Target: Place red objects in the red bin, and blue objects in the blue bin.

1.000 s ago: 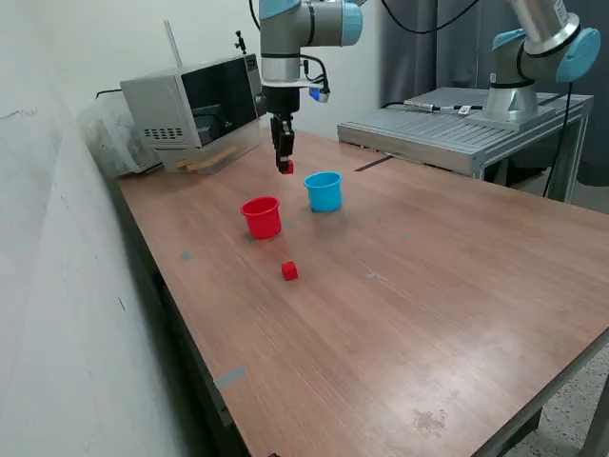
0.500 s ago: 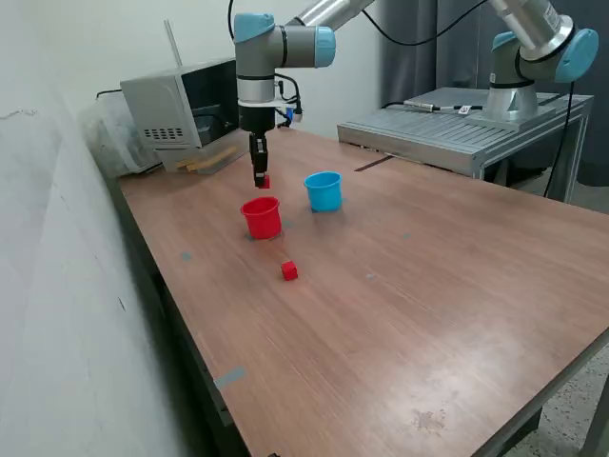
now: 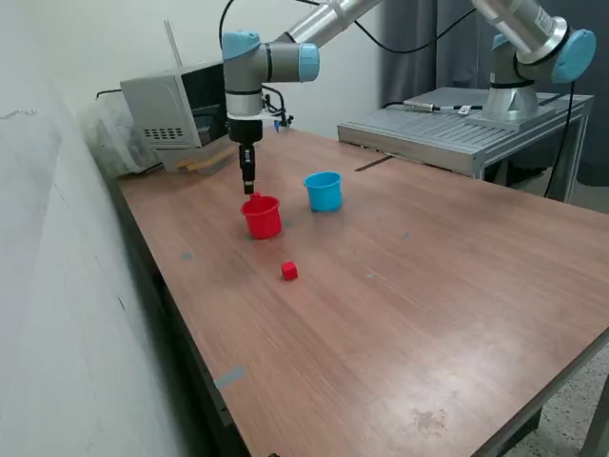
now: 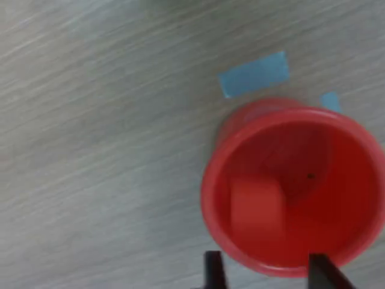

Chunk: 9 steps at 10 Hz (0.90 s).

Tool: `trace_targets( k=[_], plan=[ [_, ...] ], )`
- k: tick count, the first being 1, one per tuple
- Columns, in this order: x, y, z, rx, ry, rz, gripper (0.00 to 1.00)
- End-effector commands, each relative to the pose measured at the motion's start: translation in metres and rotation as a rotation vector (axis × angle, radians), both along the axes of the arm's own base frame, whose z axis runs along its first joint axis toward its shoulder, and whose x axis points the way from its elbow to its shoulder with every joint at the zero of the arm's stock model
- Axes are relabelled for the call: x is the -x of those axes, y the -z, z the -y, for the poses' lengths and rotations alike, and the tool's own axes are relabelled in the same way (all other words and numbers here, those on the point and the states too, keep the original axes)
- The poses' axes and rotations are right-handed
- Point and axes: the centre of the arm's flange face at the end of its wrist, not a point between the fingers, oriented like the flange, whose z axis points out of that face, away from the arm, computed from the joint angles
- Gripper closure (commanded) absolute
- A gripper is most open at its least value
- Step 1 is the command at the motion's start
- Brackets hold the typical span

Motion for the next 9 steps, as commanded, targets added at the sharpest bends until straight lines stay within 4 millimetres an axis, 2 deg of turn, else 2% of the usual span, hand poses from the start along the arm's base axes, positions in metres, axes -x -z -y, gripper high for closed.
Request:
trace_targets(
  k=[1, 3, 4, 5, 6, 9],
  plan=[
    [0.001, 0.002, -0.01, -0.003, 0.009, -0.005, 0.0],
    [0.0, 0.004, -0.008, 0.001, 0.007, 0.001, 0.0],
    [0.0, 0.004, 0.003, 0.003, -0.007, 0.003, 0.0],
    [0.0, 0.006, 0.024, 0.005, -0.039, 0.011, 0.0],
    [-0.001, 0.008, 0.069, 0.004, -0.128, 0.033, 0.0],
    [-0.023, 0.013, 0.188, 0.023, -0.388, 0.207, 0.0]
  ],
)
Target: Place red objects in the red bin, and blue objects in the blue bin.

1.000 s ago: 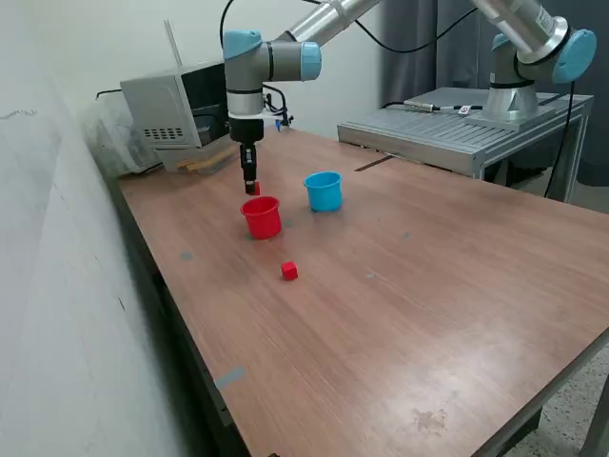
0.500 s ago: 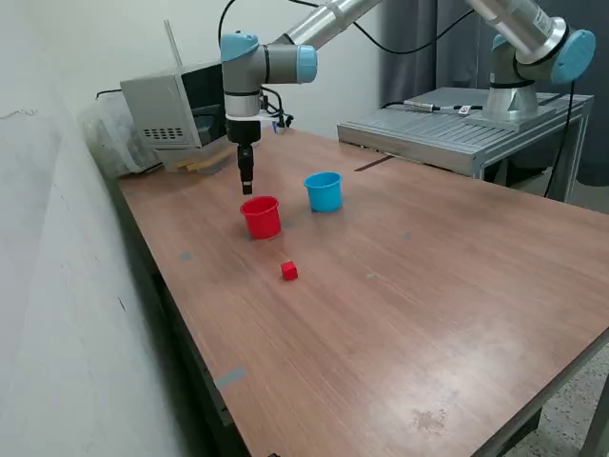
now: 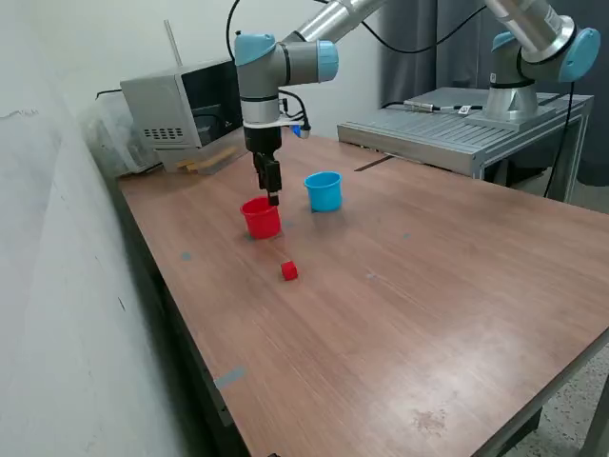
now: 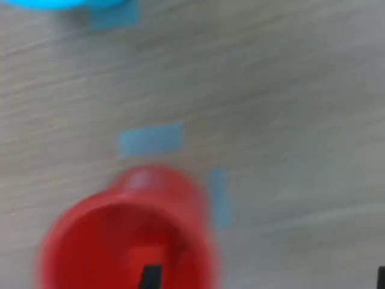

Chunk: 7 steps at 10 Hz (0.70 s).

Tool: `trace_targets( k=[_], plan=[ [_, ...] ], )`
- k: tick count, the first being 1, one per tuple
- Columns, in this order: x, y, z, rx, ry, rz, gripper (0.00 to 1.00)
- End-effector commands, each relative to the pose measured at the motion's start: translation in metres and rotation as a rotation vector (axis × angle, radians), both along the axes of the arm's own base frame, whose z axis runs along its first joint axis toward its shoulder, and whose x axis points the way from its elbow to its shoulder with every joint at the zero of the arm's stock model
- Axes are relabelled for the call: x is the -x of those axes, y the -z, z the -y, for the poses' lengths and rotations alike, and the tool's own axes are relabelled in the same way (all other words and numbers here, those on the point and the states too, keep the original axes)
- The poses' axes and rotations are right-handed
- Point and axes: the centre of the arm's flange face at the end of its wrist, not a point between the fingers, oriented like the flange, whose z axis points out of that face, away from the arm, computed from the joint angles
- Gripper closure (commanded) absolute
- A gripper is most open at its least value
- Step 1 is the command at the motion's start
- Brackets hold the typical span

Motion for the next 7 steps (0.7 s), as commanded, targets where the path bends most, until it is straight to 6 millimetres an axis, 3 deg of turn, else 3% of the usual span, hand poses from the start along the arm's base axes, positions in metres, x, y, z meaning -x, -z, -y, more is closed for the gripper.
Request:
trace_targets(
  k=[1, 4, 7],
  plan=[
    [-0.023, 0.004, 0.113, 0.011, -0.233, 0.135, 0.0],
    [-0.033, 0.0, 0.172, 0.012, -0.272, 0.142, 0.0],
    [-0.02, -0.014, 0.186, 0.124, -0.176, 0.085, 0.0]
  ],
)
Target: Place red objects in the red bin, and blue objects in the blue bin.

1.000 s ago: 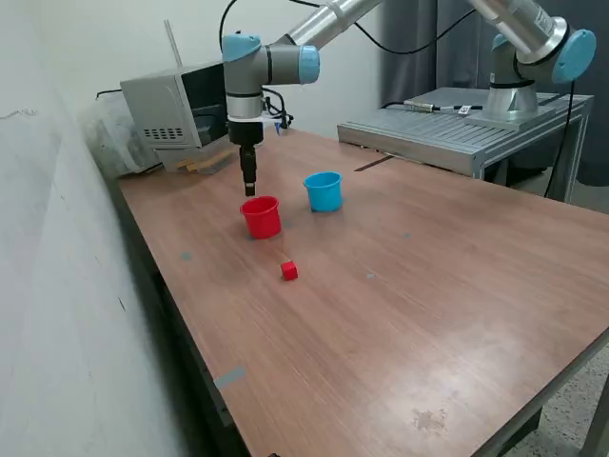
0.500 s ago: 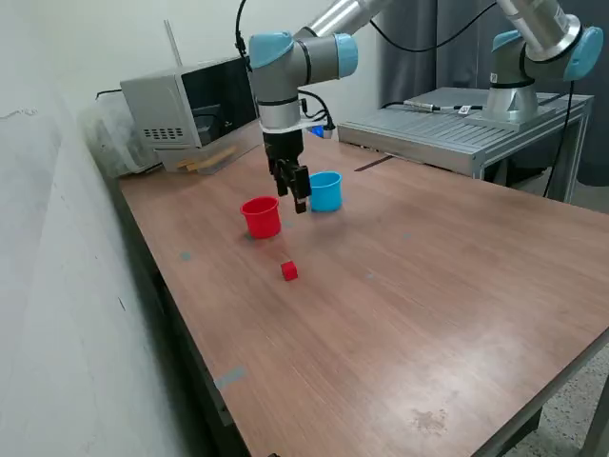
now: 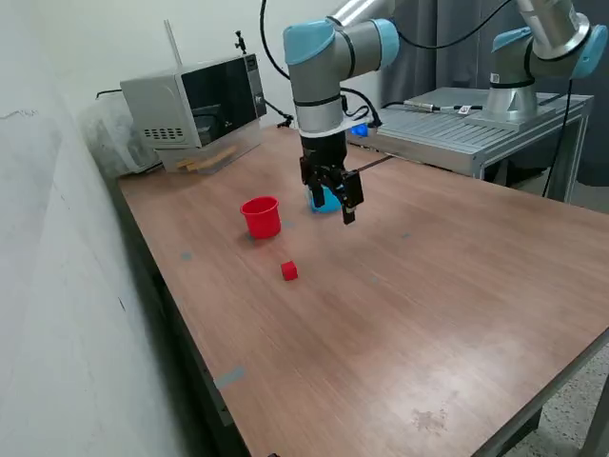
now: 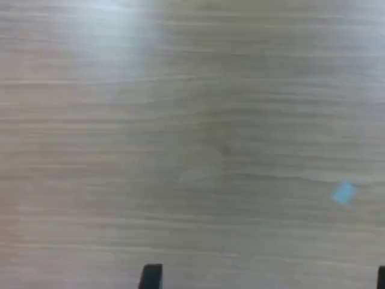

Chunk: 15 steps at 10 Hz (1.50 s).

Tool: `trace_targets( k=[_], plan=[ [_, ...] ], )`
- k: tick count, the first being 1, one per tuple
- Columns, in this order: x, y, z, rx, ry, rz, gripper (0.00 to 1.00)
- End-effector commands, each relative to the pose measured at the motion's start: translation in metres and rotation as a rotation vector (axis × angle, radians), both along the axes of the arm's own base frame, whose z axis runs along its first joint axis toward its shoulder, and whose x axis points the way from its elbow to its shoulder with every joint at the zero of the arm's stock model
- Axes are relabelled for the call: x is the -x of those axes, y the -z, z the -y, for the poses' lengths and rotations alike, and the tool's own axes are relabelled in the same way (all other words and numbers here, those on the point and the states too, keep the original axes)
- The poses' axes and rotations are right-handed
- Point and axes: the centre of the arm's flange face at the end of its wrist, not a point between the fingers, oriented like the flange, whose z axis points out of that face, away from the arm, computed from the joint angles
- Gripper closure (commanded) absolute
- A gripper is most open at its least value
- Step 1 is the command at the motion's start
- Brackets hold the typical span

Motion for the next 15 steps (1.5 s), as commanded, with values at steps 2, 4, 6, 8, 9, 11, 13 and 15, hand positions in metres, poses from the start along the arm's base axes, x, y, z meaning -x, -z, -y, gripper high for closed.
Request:
trace_targets(
  k=[2, 4, 6, 8, 9, 11, 13, 15],
  plan=[
    [0.018, -0.004, 0.019, 0.07, 0.058, -0.055, 0.0],
    [0.034, 0.015, 0.016, 0.069, 0.063, -0.057, 0.0],
    [0.05, 0.026, 0.01, 0.065, 0.07, -0.073, 0.0],
    [0.066, 0.049, -0.008, 0.06, 0.092, -0.074, 0.0],
    [0.073, 0.058, -0.021, 0.06, 0.107, -0.082, 0.0],
    [0.081, 0.06, -0.037, 0.058, 0.12, -0.103, 0.0],
    [0.082, 0.061, -0.045, 0.046, 0.125, -0.111, 0.0],
    [0.082, 0.063, -0.046, 0.042, 0.137, -0.127, 0.0]
  ],
)
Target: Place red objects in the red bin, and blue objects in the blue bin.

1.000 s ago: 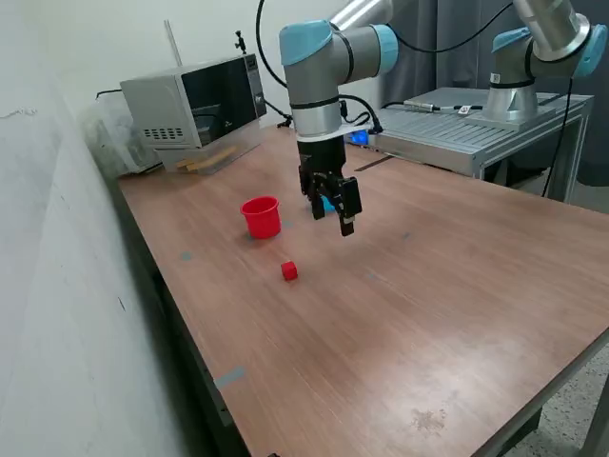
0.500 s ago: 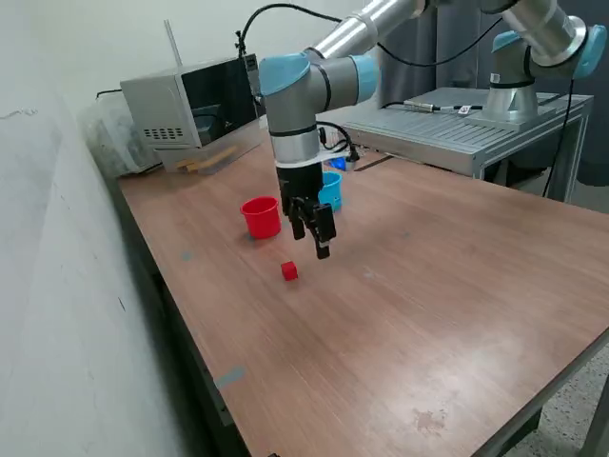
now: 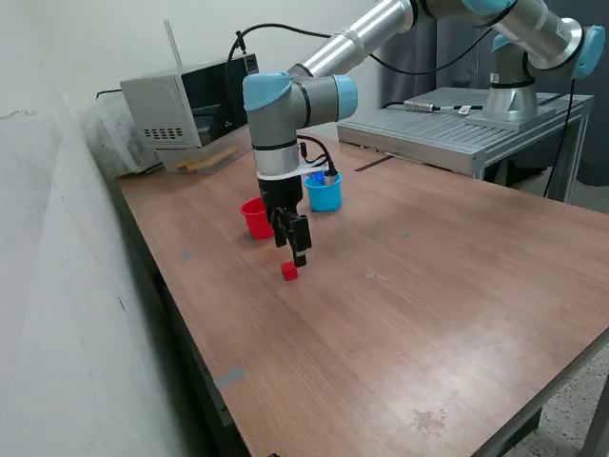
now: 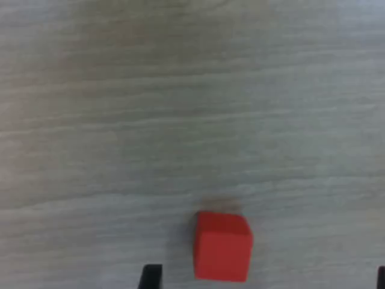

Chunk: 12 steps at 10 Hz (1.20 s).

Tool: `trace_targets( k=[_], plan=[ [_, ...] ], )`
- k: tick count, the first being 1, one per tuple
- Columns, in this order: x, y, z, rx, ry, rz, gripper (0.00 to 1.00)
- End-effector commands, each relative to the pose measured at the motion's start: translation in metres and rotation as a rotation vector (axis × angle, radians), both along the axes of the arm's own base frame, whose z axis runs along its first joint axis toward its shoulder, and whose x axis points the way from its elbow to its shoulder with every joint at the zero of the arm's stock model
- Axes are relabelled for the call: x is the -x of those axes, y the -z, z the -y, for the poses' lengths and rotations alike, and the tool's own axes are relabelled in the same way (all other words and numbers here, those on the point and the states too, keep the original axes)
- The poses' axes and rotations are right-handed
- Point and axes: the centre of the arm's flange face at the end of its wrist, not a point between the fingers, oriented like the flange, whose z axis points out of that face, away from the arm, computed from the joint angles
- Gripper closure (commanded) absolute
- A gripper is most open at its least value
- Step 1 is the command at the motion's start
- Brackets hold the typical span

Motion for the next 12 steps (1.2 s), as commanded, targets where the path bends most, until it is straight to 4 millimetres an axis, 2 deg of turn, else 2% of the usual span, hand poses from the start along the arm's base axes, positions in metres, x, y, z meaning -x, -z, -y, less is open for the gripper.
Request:
trace_targets(
  k=[1, 8, 10, 12],
  plan=[
    [0.0, 0.009, -0.006, -0.006, 0.033, -0.021, 0.0],
    [-0.003, 0.02, -0.008, -0.02, 0.074, -0.059, 0.0],
    [-0.011, 0.035, -0.01, -0.022, 0.075, -0.048, 0.0],
    [-0.009, 0.035, -0.018, -0.02, 0.084, -0.054, 0.0]
  ],
)
